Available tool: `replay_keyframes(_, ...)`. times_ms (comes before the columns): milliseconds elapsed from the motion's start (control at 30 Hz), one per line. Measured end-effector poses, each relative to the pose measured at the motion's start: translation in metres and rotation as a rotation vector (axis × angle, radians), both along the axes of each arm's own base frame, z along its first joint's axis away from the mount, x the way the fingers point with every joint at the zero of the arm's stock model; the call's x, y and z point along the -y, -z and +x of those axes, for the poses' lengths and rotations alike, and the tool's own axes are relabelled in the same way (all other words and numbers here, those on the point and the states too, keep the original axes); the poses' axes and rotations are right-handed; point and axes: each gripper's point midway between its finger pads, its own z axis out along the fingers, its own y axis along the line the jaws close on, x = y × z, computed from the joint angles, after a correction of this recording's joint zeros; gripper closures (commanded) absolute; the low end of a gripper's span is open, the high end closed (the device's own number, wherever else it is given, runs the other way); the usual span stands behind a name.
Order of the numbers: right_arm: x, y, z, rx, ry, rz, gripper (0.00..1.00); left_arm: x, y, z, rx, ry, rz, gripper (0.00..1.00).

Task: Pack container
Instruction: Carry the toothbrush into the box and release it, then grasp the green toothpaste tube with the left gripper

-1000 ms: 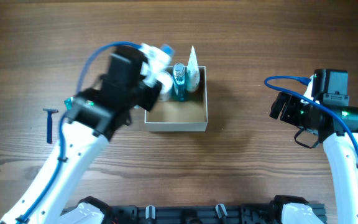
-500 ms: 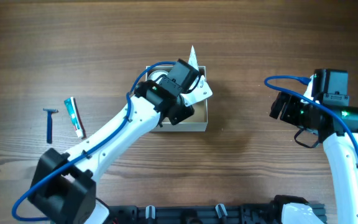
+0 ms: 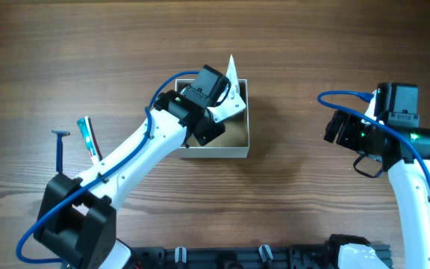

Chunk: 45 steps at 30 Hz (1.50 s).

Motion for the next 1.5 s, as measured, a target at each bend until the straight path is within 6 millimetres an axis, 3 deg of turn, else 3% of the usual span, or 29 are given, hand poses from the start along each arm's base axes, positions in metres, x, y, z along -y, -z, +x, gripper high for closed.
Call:
replay_keyframes(33,0.000,0.000,0.000,0.000,0.000,0.000,0.00,0.000,0.004,-0.001,-0.012,-0.003,0.004,0.47)
replay_keyframes(67,0.000,0.000,0.000,0.000,0.000,0.000,0.00,0.000,0.006,-0.001,-0.017,-0.003,0.007,0.41)
replay_keyframes(100,0.000,0.000,0.000,0.000,0.000,0.000,0.00,0.000,0.007,-0.001,-0.018,0.000,0.010,0.28)
replay_keyframes(267,0.000,0.000,0.000,0.000,0.000,0.000,0.00,-0.008,0.004,-0.011,-0.054,-0.043,0.024,0.00)
replay_keyframes(300,0.000,0.000,0.000,0.000,-0.001,0.000,0.00,-0.013,-0.004,-0.015,-0.048,-0.082,0.020,0.00)
replay_keyframes(367,0.000,0.000,0.000,0.001,-0.001,0.000,0.00,-0.034,-0.054,-0.019,0.048,-0.210,-0.024,0.00)
replay_keyframes(433,0.000,0.000,0.000,0.001,-0.001,0.000,0.00,-0.071,-0.102,-0.016,0.147,-0.383,-0.104,0.00)
replay_keyframes(467,0.000,0.000,0.000,0.001,-0.001,0.000,0.00,-0.113,-0.124,-0.011,0.191,-0.570,-0.152,0.00)
replay_keyframes(533,0.000,0.000,0.000,0.001,-0.001,-0.001,0.00,-0.183,-0.133,-0.010,0.204,-0.907,-0.196,0.00)
replay_keyframes(567,0.000,0.000,0.000,0.001,-0.003,-0.001,0.00,-0.215,-0.130,-0.011,0.194,-1.067,-0.210,0.00)
replay_keyframes(633,-0.001,0.000,0.000,0.002,-0.005,0.002,0.00,-0.261,-0.111,-0.011,0.156,-1.289,-0.246,0.00)
replay_keyframes(733,-0.001,0.000,0.001,0.004,-0.005,0.002,0.00,-0.301,-0.039,-0.015,-0.018,-1.497,-0.239,0.00)
replay_keyframes(800,-0.001,0.000,0.001,0.004,-0.006,0.005,0.00,-0.316,0.012,-0.019,-0.160,-1.578,-0.206,0.00)
replay_keyframes(867,-0.001,0.000,0.001,0.004,-0.006,0.005,0.00,-0.321,0.050,-0.018,-0.272,-1.617,-0.205,0.00)
replay_keyframes(1033,-0.001,0.000,0.001,0.005,-0.006,0.005,0.00,-0.317,0.102,-0.019,-0.415,-1.631,-0.188,0.00)
replay_keyframes(1100,-0.001,0.000,0.001,0.005,-0.006,0.005,0.00,-0.319,0.104,-0.015,-0.402,-1.635,-0.195,0.00)
replay_keyframes(1167,-0.001,0.000,0.001,0.005,-0.006,0.005,0.00,-0.320,0.104,-0.013,-0.391,-1.634,-0.199,0.09)
replay_keyframes(1233,-0.001,0.000,0.001,0.005,-0.006,0.005,0.00,-0.320,0.104,-0.012,-0.387,-1.638,-0.201,0.30)
replay_keyframes(1300,-0.001,0.000,0.001,0.005,-0.006,0.005,0.00,-0.321,0.104,-0.012,-0.384,-1.640,-0.199,0.59)
replay_keyframes(1500,-0.001,0.000,0.001,0.005,-0.006,0.005,0.00,-0.321,0.106,-0.014,-0.398,-1.652,-0.196,0.89)
